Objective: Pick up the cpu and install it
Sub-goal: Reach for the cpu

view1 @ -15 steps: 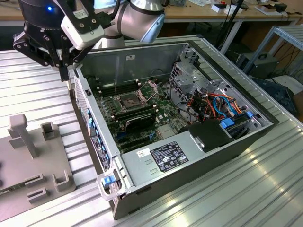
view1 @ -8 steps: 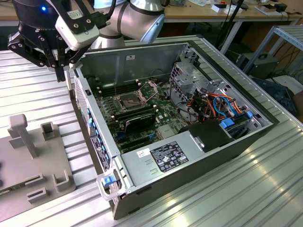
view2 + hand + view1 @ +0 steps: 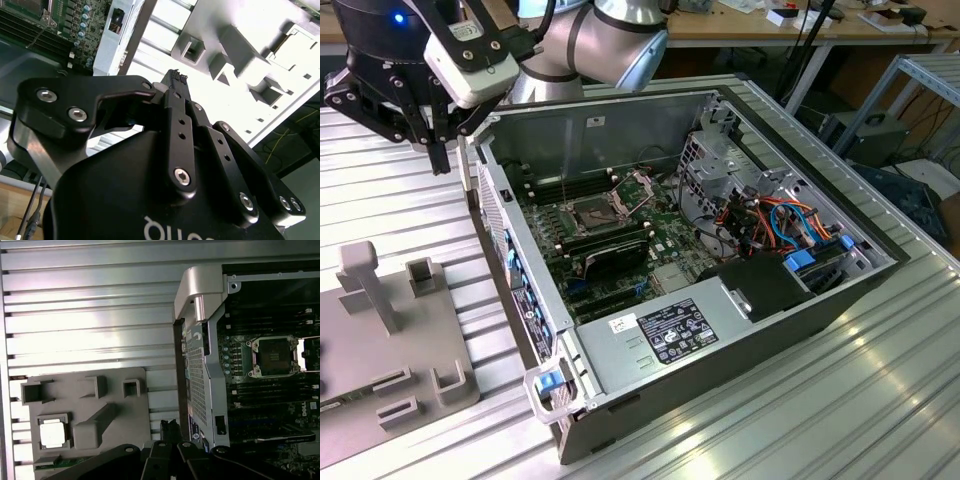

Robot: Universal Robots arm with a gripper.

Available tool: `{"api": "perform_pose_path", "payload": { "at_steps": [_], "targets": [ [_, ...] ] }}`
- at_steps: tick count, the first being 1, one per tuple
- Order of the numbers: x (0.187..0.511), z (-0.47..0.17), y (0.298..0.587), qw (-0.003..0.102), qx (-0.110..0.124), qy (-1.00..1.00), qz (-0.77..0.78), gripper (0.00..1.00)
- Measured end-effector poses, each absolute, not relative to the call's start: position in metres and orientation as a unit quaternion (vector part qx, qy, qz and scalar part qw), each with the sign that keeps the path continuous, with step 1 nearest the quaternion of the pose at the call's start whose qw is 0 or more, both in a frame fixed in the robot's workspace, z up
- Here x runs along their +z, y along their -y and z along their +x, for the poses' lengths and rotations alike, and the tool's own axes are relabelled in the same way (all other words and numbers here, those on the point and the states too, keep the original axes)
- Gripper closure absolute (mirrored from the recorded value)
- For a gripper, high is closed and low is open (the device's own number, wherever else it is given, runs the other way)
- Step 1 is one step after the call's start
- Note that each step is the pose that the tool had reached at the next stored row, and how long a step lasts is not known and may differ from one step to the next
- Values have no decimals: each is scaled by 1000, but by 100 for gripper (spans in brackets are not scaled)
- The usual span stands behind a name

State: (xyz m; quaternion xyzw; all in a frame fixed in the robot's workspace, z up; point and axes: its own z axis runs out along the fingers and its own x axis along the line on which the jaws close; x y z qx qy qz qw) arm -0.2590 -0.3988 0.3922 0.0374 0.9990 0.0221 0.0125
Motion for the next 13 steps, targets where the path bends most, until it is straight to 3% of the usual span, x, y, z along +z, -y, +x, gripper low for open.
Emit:
{"api": "perform_pose_path", "payload": {
  "at_steps": [13],
  "targets": [
    [392,-264,399,12,22,-999,37,89]
  ]
}}
